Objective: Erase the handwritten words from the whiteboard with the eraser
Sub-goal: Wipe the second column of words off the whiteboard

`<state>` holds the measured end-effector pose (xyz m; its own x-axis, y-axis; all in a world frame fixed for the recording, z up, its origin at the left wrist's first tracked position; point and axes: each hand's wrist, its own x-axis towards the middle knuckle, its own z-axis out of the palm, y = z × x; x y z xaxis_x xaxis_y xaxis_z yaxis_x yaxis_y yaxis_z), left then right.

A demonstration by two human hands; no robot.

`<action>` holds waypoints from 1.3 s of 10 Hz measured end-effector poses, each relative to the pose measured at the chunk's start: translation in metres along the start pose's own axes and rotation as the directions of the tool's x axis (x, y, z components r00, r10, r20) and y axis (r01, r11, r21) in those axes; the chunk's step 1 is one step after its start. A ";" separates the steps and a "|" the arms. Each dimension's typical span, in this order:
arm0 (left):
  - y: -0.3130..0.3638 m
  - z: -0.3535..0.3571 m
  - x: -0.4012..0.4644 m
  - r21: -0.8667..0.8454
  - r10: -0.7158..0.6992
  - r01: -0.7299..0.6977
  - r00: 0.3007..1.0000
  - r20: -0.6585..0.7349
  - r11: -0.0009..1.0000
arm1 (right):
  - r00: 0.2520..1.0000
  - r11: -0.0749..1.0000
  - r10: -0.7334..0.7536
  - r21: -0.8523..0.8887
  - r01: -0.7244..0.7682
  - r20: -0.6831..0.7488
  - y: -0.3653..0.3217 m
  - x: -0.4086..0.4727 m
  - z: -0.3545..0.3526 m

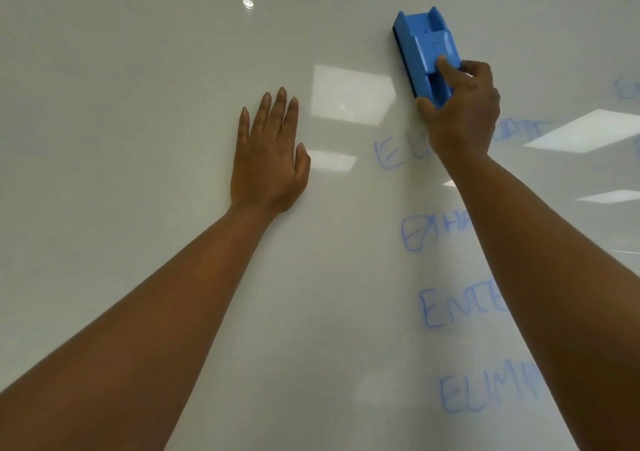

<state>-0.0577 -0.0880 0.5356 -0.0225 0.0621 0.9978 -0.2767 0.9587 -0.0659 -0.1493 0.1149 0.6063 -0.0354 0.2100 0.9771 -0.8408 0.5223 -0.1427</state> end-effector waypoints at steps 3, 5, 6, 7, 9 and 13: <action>0.001 -0.001 -0.002 -0.006 -0.007 0.007 1.000 0.001 1.000 | 0.971 0.973 -0.218 -0.059 0.224 0.099 -0.011 -0.016 0.007; 0.002 -0.001 -0.002 -0.006 -0.009 0.009 1.000 -0.001 1.000 | 0.998 0.996 -0.067 -0.065 0.068 0.007 0.012 -0.011 0.002; 0.002 0.000 -0.003 0.005 -0.010 0.010 1.000 0.000 1.000 | 0.999 0.998 0.021 -0.056 -0.023 -0.027 0.014 -0.009 0.001; 0.001 0.001 -0.003 0.008 -0.010 0.010 1.000 -0.004 1.000 | 0.998 0.998 -0.058 -0.027 0.059 0.003 0.012 -0.012 0.000; 0.002 -0.001 -0.003 0.006 -0.017 0.017 1.000 0.008 1.000 | 0.984 0.986 -0.168 -0.008 0.169 0.062 0.031 -0.012 -0.016; 0.003 0.000 -0.004 0.003 -0.017 0.017 1.000 0.003 1.000 | 0.974 0.981 -0.194 0.046 0.190 0.115 0.024 -0.017 -0.022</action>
<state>-0.0582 -0.0853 0.5311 -0.0210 0.0453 0.9988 -0.2798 0.9588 -0.0493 -0.1565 0.1422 0.5832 0.0671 0.0083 0.9977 -0.8561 0.5140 0.0533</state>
